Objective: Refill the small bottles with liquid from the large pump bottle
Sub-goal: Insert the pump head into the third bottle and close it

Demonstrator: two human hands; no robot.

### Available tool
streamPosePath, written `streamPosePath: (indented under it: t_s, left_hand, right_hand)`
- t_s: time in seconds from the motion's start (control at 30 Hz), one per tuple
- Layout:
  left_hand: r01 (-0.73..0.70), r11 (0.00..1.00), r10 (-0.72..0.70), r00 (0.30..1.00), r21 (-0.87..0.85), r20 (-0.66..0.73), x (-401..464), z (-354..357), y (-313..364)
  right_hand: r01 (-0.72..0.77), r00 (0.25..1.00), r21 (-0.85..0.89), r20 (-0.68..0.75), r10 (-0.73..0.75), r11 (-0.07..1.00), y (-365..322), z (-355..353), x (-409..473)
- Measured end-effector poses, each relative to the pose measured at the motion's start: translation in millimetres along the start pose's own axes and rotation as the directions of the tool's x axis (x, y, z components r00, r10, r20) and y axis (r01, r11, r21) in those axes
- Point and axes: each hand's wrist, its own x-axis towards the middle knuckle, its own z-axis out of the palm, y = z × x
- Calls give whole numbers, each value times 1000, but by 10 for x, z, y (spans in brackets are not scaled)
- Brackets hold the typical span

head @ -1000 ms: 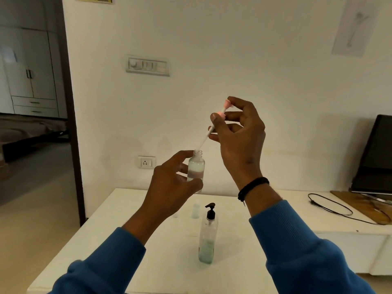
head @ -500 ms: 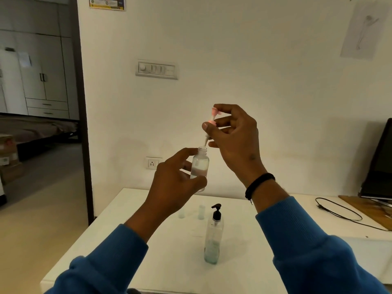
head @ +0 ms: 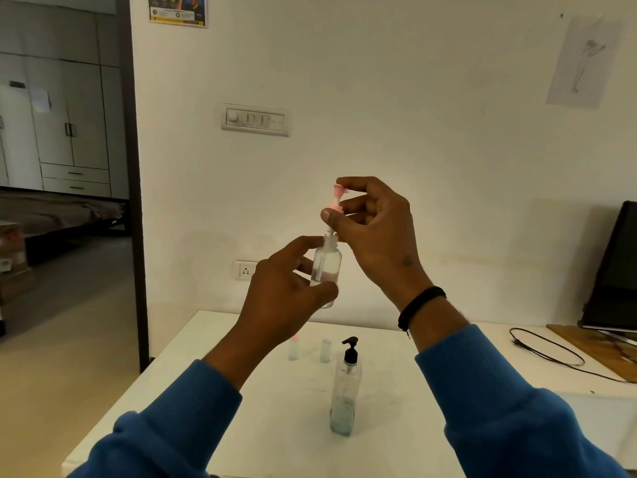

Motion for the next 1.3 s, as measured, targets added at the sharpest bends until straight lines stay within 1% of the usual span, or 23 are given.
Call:
streamPosePath:
  t_s: [0.5,0.8,1.3]
  left_hand:
    - [-6,1000,6,999,11,-53,60,-2,-56]
    - [-19,1000,20,998,22,-59,102,13,-69]
    - [-26,998,31,996,55,-85,159,39,-108]
  right_hand:
    - [-7,1000,-13,9,7,1000,70,71,-74]
    - [-35,999,-28,-21,34,999,94,108,-83]
    - [-43,999,-49,-4,43,998,85,126,-67]
